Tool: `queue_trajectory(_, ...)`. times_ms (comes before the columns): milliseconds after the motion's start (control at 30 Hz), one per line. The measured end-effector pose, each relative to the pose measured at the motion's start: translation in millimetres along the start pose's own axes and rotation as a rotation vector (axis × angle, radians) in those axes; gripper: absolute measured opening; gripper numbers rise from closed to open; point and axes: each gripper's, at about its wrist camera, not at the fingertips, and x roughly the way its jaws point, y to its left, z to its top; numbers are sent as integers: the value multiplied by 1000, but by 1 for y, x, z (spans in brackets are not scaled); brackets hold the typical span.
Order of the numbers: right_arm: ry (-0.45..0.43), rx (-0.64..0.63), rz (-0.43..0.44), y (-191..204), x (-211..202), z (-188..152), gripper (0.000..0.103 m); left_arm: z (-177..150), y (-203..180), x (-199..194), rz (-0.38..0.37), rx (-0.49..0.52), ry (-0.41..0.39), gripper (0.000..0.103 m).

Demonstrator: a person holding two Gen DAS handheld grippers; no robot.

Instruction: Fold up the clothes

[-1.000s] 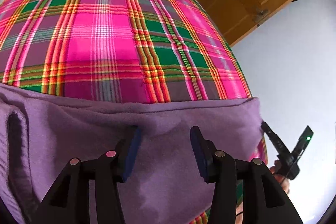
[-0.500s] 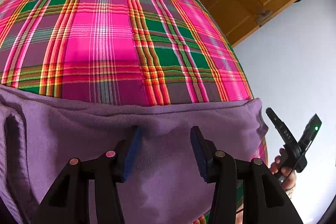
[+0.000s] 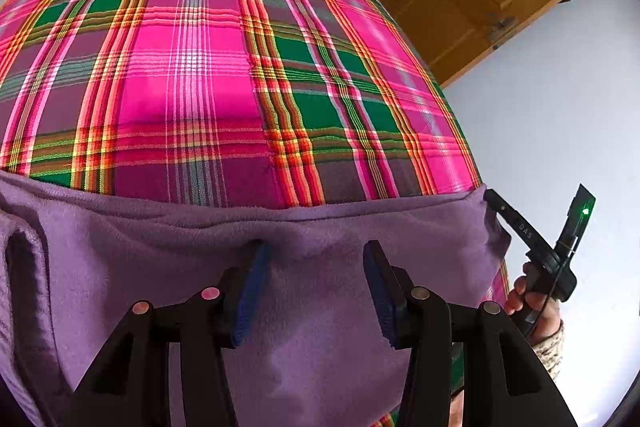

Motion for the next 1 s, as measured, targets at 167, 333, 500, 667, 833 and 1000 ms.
queue_trajectory(167,24,10,-39,-3,6,2,6,-1,1,0,-8,-3,-5,51)
queue_trajectory(333,41,25,-89,-8,5,3,19,-1,2,-1,-18,-12,-7,51)
queue_trajectory(500,-20,14,-53,-8,-22,-8,21,-1,3,-1,-22,-12,-6,51)
queue_trajectory(667,-25,-85,-119,-2,-32,-31,26,-2,3,-2,-24,-5,-6,51)
queue_trajectory(833,-37,69,-162,-34,-47,-41,33,-5,4,-6,-31,-11,-1,51)
queue_trajectory(1000,-60,152,-87,-49,-67,-55,33,-7,4,-8,-32,-9,-3,51)
